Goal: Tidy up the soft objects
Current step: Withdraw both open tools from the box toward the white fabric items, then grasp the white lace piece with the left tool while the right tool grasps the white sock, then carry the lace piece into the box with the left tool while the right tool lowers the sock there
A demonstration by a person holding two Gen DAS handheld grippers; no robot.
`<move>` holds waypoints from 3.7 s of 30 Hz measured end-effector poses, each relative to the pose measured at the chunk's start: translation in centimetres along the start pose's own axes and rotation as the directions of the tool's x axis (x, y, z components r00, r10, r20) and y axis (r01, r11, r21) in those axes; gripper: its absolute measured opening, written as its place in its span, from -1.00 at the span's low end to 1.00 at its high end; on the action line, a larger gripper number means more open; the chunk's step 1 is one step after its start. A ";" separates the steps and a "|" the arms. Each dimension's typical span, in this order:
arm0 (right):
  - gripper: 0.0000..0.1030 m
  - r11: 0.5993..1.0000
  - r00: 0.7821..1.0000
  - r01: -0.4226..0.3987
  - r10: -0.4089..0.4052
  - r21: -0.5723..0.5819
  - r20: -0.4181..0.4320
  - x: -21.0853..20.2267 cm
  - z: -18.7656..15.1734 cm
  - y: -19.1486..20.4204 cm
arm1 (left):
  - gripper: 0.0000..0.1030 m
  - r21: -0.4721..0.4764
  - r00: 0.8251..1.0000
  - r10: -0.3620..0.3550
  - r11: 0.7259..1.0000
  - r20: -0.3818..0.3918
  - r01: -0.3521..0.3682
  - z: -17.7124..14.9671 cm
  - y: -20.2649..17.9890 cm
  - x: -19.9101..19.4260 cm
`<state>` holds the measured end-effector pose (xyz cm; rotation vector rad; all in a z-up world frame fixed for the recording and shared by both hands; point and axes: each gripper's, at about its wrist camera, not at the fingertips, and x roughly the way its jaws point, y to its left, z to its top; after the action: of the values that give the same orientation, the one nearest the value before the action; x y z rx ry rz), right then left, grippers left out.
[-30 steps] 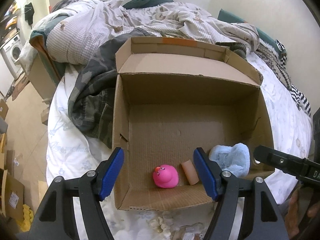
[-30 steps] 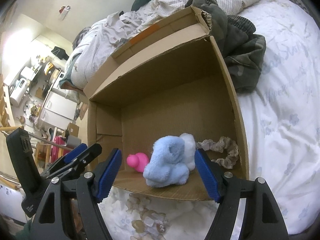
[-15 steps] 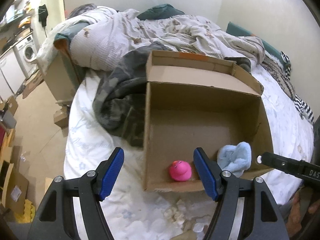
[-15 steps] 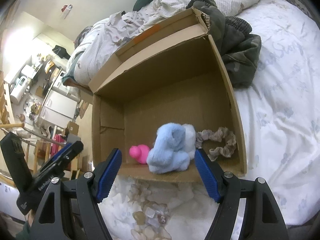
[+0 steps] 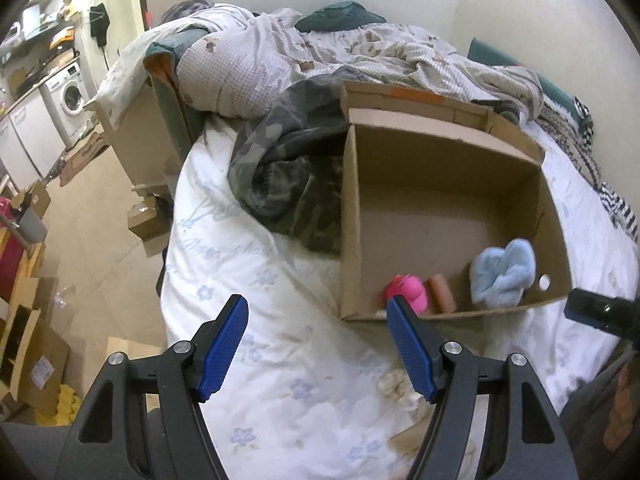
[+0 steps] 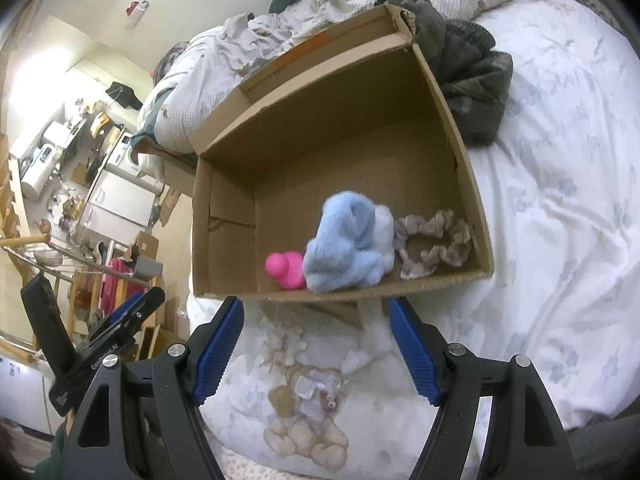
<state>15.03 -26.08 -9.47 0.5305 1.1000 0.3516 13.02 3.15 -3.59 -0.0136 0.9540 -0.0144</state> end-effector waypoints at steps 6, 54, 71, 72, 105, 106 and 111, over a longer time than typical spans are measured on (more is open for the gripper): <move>0.54 1.000 0.999 0.002 -0.002 -0.003 -0.045 1.0 -1.0 0.7 | 0.34 -0.040 0.995 -0.033 0.999 -0.094 0.030 -0.9 0.5 1.4; 0.28 0.977 0.946 0.200 -0.172 0.077 -0.275 6.5 -0.6 -3.6 | -0.82 -0.059 0.931 -0.164 0.986 -0.328 0.153 -3.8 -3.7 4.8; -0.50 0.987 0.949 0.144 -0.159 -0.072 -0.271 4.2 -2.3 -1.3 | -0.82 -0.023 0.941 -0.146 0.989 -0.306 0.146 -2.8 -4.7 4.5; -0.50 0.987 0.949 0.142 -0.158 -0.077 -0.272 4.2 -2.2 -0.7 | -0.82 -0.013 0.942 -0.143 0.989 -0.303 0.145 -2.8 -5.0 4.4; -0.49 0.988 0.993 -0.034 0.050 -0.151 0.103 -6.8 4.3 3.7 | -0.82 0.041 0.987 -0.159 0.986 -0.015 0.159 6.9 -5.6 -3.7; -0.49 0.989 0.992 -0.025 0.043 -0.148 0.119 -6.9 4.8 3.4 | -0.82 0.038 0.987 -0.157 0.987 -0.014 0.158 7.2 -5.5 -3.5; -0.49 0.991 0.983 0.026 -0.001 -0.134 0.184 -6.6 6.3 1.9 | -0.82 0.033 0.988 -0.157 0.987 -0.017 0.157 8.4 -5.9 -2.4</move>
<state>18.00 -29.40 -1.21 0.4251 0.8938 0.3558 18.46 -2.66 3.31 -0.0569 0.9652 -0.1764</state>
